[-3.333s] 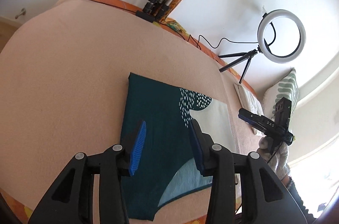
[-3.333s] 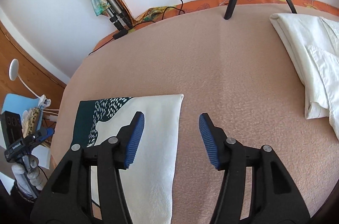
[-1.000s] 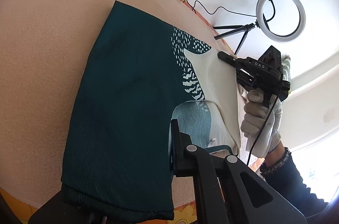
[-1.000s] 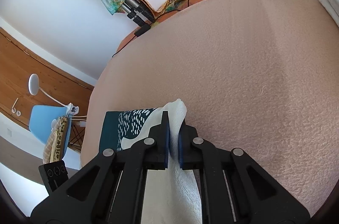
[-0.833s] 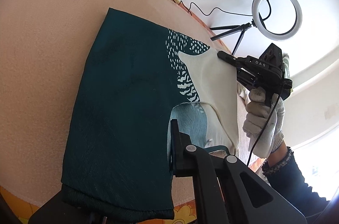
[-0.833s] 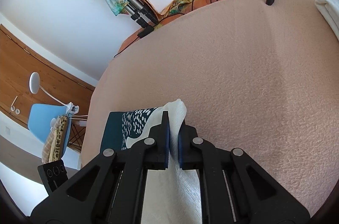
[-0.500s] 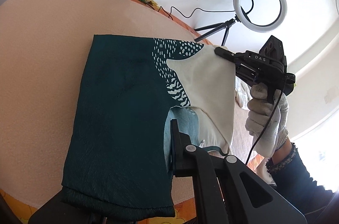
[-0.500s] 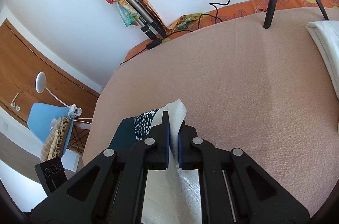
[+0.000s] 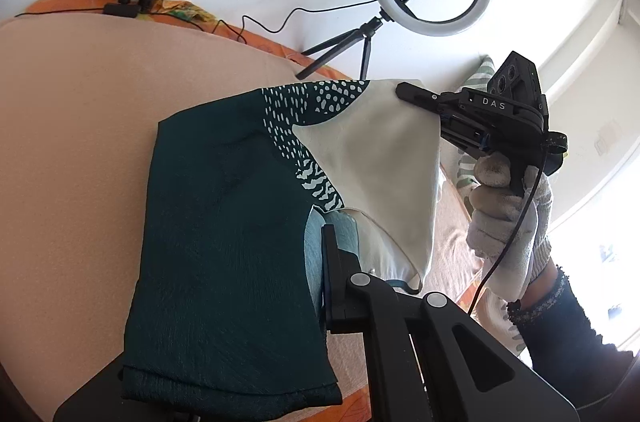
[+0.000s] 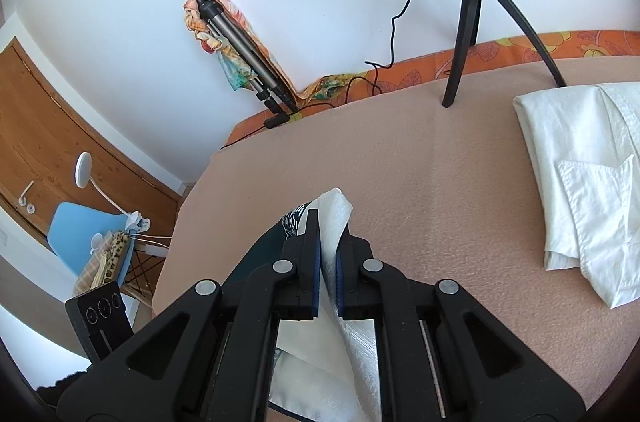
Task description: Fold small clothes
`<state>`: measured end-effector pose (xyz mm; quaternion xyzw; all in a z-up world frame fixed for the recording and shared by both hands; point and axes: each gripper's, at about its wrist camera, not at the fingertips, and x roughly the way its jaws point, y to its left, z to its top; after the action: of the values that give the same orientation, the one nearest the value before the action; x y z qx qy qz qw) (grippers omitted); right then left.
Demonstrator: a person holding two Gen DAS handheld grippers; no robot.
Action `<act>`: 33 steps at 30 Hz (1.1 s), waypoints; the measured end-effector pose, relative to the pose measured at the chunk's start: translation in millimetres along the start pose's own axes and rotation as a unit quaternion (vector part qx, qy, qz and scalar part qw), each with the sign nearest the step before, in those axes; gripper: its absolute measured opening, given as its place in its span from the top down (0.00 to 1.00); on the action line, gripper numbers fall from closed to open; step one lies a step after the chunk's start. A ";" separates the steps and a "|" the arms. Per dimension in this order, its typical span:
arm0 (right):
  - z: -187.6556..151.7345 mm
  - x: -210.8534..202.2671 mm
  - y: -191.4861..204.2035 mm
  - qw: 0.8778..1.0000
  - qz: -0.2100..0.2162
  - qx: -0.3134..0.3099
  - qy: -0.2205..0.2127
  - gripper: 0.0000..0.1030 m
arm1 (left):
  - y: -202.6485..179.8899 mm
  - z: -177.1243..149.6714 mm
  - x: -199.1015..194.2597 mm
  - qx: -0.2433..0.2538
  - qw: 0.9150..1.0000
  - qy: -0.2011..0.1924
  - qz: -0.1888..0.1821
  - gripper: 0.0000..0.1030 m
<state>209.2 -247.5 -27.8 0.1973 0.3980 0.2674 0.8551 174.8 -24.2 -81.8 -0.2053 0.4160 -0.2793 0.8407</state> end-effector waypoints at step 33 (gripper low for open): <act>129.0 -137.2 -195.0 0.990 -0.104 -0.017 -0.091 0.93 | -184.2 87.5 195.7 0.166 0.983 -0.041 -0.067 0.96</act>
<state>295.0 -499.7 22.0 0.1636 0.3326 0.1652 0.9140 288.5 -279.6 -40.0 -0.1012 0.3148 -0.3914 0.8588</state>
